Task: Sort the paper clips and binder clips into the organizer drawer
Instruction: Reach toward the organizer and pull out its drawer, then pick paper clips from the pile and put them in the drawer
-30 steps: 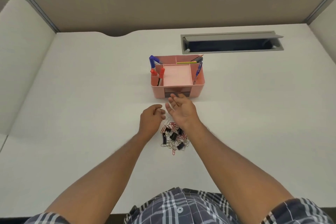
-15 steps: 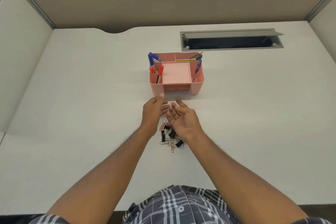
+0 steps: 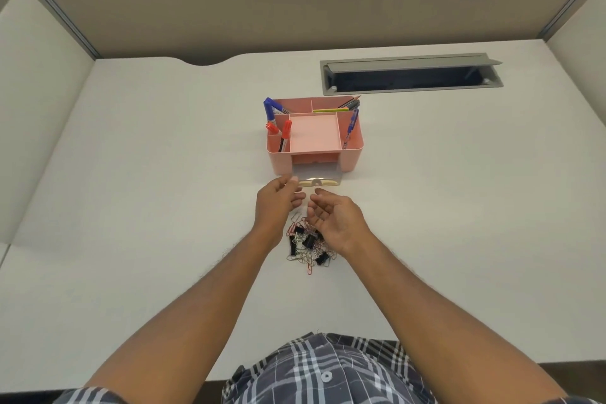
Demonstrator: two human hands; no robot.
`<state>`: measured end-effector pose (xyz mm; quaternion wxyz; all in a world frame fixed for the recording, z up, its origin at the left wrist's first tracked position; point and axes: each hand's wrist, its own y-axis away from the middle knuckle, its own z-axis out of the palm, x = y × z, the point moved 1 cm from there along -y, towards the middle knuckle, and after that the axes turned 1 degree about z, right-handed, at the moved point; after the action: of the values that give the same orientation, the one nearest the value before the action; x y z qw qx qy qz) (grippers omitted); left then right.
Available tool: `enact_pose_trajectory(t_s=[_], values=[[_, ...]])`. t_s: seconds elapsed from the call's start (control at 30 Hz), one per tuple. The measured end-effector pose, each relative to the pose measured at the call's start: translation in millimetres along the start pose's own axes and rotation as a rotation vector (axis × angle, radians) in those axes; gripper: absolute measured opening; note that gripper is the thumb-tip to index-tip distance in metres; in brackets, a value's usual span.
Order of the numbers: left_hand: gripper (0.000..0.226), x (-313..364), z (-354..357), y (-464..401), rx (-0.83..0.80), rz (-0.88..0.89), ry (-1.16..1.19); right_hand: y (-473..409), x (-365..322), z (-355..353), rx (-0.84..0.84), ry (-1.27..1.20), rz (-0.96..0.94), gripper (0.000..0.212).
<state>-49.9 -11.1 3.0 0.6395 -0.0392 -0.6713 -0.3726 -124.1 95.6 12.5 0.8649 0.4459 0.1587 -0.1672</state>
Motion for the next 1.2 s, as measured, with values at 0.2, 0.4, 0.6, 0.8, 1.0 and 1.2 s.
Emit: enact_pose_trajectory(t_s=[0.2,0.4,0.6,0.8,1.0,1.2], values=[[0.027,-2,-11,5,0.091,0.081,-0.334,3,-34,-36,0.183,0.85,-0.308,0.023],[0.035,-23,-21,11,-0.109,0.32,-1.013,6,-31,-65,0.101,1.833,-0.485,0.024],[0.035,-33,-18,18,-0.147,0.43,-1.181,9,-5,-60,0.009,1.961,-0.525,0.041],[0.03,-38,-18,21,-0.17,0.45,-1.244,5,6,-53,-0.027,1.976,-0.595,0.027],[0.012,-38,-17,22,-0.18,0.456,-1.283,5,5,-54,-0.039,1.995,-0.72,0.017],[0.019,-33,-15,26,-0.185,0.452,-1.295,5,-5,-62,-0.054,1.945,-0.743,0.023]])
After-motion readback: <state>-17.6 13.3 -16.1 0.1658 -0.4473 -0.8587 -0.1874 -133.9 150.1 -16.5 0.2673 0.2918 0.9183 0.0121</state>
